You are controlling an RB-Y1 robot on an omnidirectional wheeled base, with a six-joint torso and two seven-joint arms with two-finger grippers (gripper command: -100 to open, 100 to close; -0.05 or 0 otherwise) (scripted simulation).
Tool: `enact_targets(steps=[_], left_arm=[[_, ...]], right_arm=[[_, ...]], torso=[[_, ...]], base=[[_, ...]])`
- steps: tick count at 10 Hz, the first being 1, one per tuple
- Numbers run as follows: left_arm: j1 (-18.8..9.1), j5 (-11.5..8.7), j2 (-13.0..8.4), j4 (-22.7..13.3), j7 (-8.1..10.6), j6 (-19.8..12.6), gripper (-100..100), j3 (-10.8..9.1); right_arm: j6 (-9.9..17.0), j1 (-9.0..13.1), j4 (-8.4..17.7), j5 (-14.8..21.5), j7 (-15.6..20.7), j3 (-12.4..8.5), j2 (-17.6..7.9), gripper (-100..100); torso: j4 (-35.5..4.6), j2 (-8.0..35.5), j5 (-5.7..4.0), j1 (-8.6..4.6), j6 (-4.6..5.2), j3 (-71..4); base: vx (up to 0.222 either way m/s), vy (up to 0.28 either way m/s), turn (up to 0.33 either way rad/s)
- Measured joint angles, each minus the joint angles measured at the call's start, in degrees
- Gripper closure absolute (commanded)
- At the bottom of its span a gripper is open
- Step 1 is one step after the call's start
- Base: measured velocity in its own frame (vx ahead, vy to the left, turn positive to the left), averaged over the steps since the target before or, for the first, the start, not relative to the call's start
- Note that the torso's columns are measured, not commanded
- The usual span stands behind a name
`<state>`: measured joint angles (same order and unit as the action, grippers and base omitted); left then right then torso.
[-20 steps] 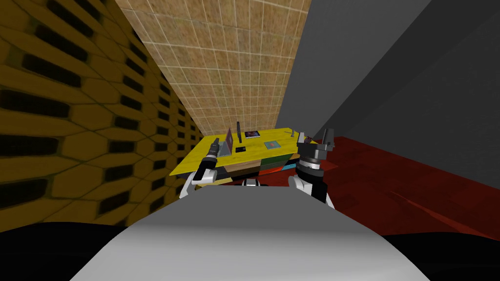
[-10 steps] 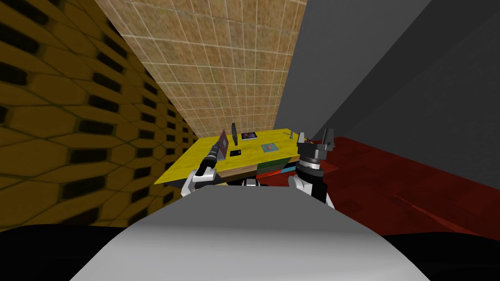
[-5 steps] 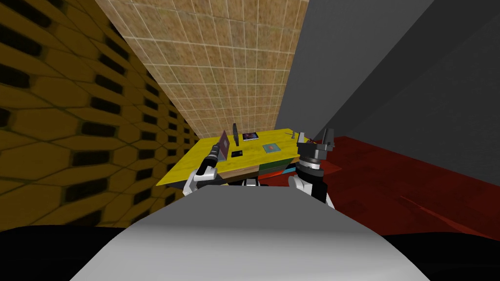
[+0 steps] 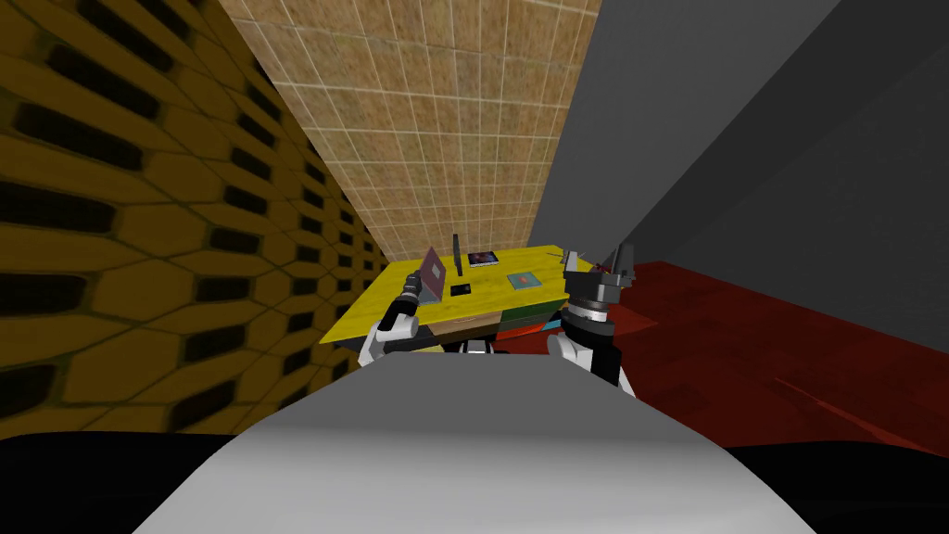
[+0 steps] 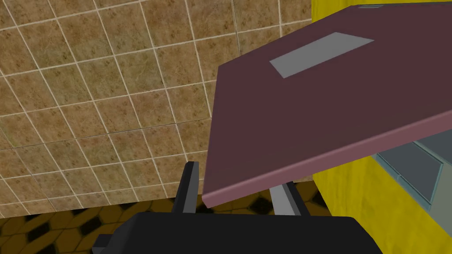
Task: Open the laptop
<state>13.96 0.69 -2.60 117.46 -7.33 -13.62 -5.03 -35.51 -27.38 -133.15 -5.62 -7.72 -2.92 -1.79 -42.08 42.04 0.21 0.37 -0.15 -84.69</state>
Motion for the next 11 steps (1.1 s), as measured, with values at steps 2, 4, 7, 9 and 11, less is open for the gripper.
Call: enact_targets(steps=[2,4,7,9,11], left_arm=[[-0.5,-0.7,-0.1,-1.0,0.8,0.7,100,-0.25],[-1.9,-2.9,-0.3,-4.8,3.3,3.1,100,-0.42],[-3.4,-5.5,-0.5,-9.1,6.38,5.7,100,-0.55],[-4.3,-7.0,-0.4,-11.8,8.23,7.4,100,-0.56],[-5.3,-9.0,-0.8,-15.0,10.35,9.4,100,-0.63]], right_arm=[[0.0,0.0,0.0,0.0,0.0,0.0,0.0,0],[0.0,0.0,0.0,0.0,0.0,0.0,0.0,0],[0.0,0.0,0.0,0.0,0.0,0.0,0.0,0],[0.0,0.0,0.0,0.0,0.0,0.0,0.0,0],[0.0,0.0,0.0,0.0,0.0,0.0,0.0,0]], torso=[[0.0,0.0,-0.21,-0.59,0.27,0.0],[-0.1,0.1,-0.19,-0.44,0.27,0.0],[-0.1,0.0,-0.19,-0.42,0.26,0.0],[-0.2,0.1,-0.21,-0.42,0.23,0.0],[-0.2,0.1,-0.19,-0.33,0.2,0.1]], base=[[-0.026,0.052,0.046],[-0.028,0.064,0.032],[-0.023,0.047,0.02],[-0.013,0.039,0.019],[-0.033,0.057,0.03]])
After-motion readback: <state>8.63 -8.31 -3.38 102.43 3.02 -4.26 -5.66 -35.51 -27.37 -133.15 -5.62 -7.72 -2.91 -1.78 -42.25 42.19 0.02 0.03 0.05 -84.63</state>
